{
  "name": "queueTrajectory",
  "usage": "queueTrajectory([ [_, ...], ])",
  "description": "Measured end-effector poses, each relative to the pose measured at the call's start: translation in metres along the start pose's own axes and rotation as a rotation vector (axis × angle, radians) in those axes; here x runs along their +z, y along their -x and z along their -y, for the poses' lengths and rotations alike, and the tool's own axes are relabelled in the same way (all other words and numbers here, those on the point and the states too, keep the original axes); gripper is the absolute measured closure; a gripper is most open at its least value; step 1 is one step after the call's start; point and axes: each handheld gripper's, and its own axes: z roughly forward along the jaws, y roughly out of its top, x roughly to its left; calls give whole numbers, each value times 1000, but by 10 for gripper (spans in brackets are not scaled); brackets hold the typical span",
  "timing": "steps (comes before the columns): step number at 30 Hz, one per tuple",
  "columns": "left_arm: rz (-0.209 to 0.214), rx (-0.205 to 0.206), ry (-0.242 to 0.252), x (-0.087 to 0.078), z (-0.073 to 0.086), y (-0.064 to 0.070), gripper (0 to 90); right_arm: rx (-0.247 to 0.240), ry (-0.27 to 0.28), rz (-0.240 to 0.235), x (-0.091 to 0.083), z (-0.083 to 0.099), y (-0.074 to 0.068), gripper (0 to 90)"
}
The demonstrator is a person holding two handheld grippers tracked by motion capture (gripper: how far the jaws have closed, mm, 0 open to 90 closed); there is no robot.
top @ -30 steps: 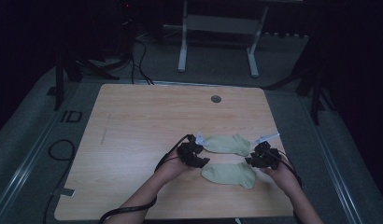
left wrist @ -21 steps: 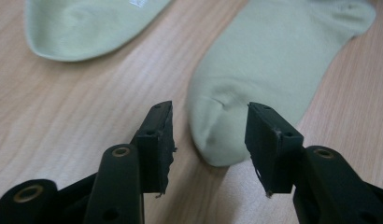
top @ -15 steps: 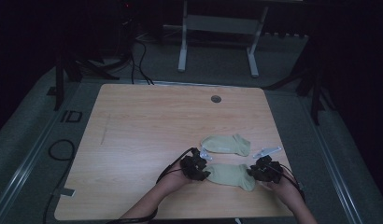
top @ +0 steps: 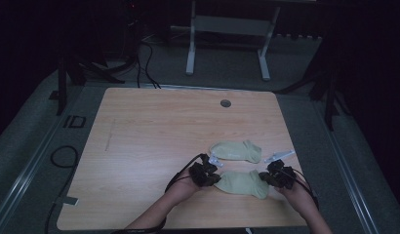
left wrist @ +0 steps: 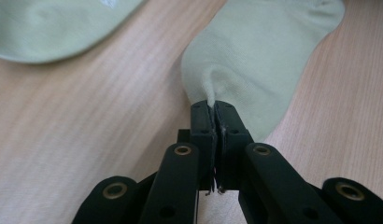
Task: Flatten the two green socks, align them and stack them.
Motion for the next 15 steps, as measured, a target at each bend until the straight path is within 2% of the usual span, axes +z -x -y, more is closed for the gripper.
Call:
queueTrajectory([
  [4, -15, -9, 22, -11, -8, -8, 869, 16, 34, -7, -11, -7, 4, 884],
  [8, -46, -25, 34, -20, -20, -22, 869, 15, 53, 13, -19, -21, 10, 884],
  [15, -100, -45, 29, -25, -43, -51, 869, 47, 86, 34, -23, -55, 31, 884],
])
